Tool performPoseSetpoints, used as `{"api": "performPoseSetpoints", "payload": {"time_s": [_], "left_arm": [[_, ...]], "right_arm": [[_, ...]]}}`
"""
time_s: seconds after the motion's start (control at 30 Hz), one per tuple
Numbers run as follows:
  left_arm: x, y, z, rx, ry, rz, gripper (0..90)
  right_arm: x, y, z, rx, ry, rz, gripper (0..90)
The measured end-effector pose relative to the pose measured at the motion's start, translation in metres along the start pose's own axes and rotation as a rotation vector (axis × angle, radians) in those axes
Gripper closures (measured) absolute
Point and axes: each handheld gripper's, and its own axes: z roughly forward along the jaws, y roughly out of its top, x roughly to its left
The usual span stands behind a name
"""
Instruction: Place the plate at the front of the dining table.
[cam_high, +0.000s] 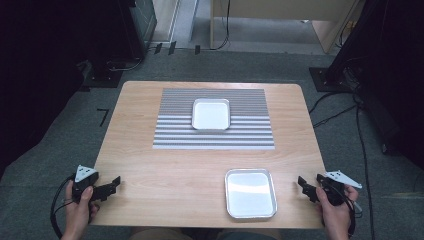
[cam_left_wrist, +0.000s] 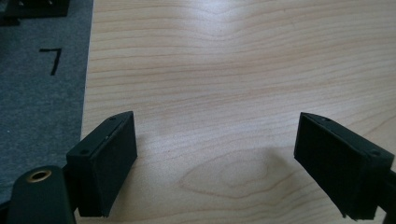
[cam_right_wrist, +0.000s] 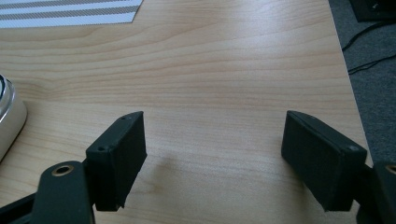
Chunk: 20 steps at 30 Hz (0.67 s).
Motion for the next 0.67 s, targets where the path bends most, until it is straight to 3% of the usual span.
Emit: {"api": "performPoseSetpoints", "payload": {"time_s": [0.1,0.33,0.67], "left_arm": [[-0.005,-0.002,0.001,0.002,0.029,0.040,13.0],[-0.005,-0.003,0.001,-0.010,0.028,0.041,12.8],[-0.005,-0.003,0.001,-0.010,0.029,0.039,12.7]], "right_arm": [[0.003,0.000,0.000,0.011,-0.023,-0.019,21.2],[0.014,-0.001,0.003,0.034,-0.104,-0.092,20.9],[0.014,-0.003,0.001,0.038,-0.088,-0.113,21.2]]}}
